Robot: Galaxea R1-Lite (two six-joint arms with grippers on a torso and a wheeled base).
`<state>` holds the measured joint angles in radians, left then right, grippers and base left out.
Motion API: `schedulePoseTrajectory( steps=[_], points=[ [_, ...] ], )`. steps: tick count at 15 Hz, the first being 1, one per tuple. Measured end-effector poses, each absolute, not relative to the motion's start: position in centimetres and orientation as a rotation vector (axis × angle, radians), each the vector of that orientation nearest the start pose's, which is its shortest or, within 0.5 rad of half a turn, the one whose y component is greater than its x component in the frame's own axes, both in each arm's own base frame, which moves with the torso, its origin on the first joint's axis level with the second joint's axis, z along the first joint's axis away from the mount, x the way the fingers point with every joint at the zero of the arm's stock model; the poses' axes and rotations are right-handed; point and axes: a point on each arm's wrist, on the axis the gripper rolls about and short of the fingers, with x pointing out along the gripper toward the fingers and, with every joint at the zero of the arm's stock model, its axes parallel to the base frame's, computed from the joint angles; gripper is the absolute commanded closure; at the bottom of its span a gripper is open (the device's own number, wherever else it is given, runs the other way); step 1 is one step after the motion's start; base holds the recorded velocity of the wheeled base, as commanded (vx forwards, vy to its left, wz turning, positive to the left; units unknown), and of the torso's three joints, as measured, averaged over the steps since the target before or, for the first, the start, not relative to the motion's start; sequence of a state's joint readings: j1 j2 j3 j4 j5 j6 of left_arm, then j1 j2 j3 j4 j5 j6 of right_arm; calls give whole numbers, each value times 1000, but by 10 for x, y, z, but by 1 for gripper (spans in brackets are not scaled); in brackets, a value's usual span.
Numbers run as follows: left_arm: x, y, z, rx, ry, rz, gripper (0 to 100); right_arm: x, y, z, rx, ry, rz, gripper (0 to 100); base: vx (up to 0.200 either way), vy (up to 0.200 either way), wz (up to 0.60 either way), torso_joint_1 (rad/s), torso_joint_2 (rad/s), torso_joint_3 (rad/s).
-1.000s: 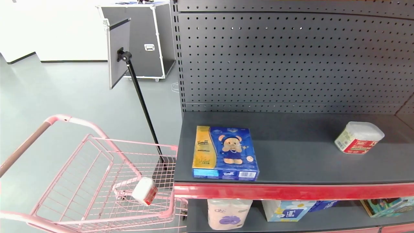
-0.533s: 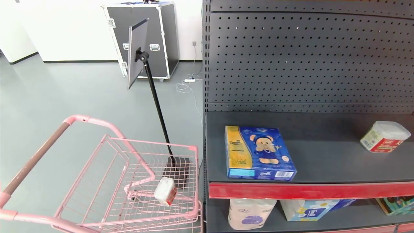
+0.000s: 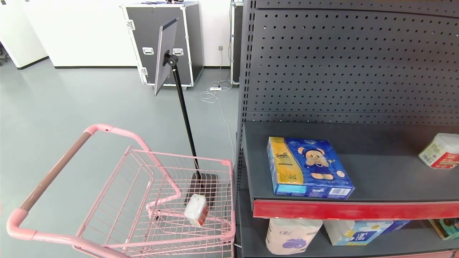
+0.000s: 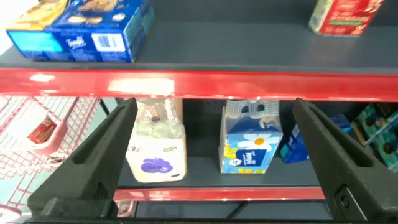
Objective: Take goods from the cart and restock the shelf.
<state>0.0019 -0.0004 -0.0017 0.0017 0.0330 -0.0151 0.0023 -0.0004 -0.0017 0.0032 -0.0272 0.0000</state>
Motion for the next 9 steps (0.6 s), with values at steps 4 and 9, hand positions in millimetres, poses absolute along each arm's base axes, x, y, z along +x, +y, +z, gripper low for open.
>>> schedulePoseTrajectory(
  steps=[4, 9],
  points=[
    [-23, 1, 76, -14, -1, 34, 0, -23, -1, 76, 1, 1, -24, 0, 0, 0, 0, -140, 348, 206],
    [-23, 1, 76, -12, 0, 33, 0, -23, -1, 76, 4, 1, -27, 0, 0, 0, 0, -134, 360, 214]
  ],
)
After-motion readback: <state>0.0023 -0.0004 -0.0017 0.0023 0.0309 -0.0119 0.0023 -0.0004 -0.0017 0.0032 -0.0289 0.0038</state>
